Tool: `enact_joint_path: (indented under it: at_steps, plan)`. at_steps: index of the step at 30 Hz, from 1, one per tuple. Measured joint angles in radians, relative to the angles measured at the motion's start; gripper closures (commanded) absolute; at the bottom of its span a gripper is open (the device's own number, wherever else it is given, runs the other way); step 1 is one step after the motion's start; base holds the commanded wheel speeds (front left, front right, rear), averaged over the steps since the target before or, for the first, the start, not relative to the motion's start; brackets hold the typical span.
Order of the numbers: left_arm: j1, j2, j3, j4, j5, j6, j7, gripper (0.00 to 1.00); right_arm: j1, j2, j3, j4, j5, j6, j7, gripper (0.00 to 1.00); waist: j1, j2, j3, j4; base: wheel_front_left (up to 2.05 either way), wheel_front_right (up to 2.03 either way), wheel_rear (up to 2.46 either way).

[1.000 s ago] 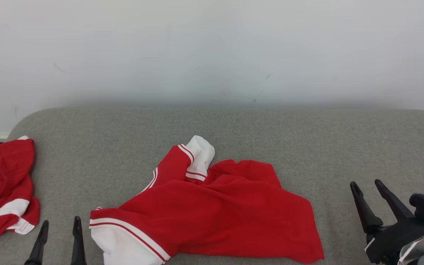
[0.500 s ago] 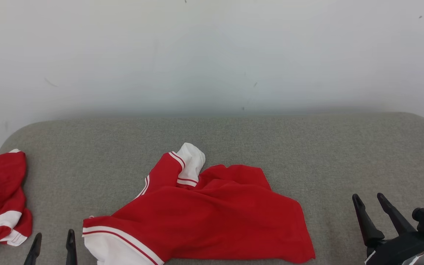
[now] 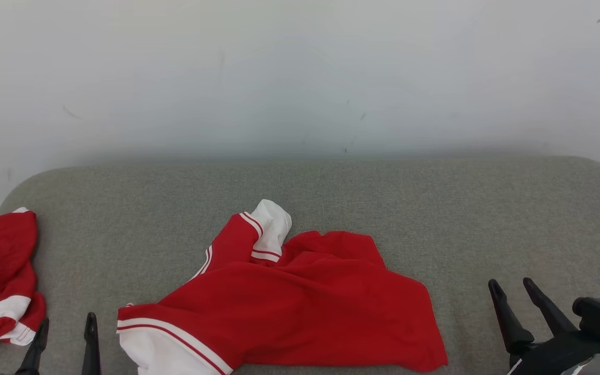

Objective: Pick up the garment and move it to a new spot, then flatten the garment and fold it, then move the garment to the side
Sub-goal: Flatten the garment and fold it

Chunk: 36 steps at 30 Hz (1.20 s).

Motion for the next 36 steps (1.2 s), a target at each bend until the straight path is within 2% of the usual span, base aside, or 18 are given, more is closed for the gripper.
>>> enact_joint_path:
  at_steps: [5,8,14,36]
  plan:
    - [0.003,0.031,-0.002,-0.001,0.004,0.007,0.098,0.00,-0.001,-0.006,0.017,-0.003,-0.013,0.000,0.033,0.00,0.0000,0.0000,0.000,-0.001,0.00,0.00,0.00]
    - [0.009,0.042,0.007,-0.034,0.004,0.016,0.114,0.00,-0.002,-0.006,0.017,-0.018,-0.014,0.000,0.054,0.00,0.0000,0.0000,-0.001,-0.001,0.00,0.00,0.00]
    - [0.017,0.051,0.014,-0.076,0.005,0.030,0.129,0.00,-0.001,-0.007,0.011,-0.049,-0.028,0.000,0.081,0.00,0.0000,0.0000,-0.002,0.004,0.00,0.00,0.00]
    - [0.030,0.061,0.006,-0.103,-0.002,0.044,0.137,0.00,0.010,0.011,0.007,-0.162,-0.058,0.000,0.091,0.00,0.0000,0.0000,-0.002,0.000,0.00,0.00,0.00]
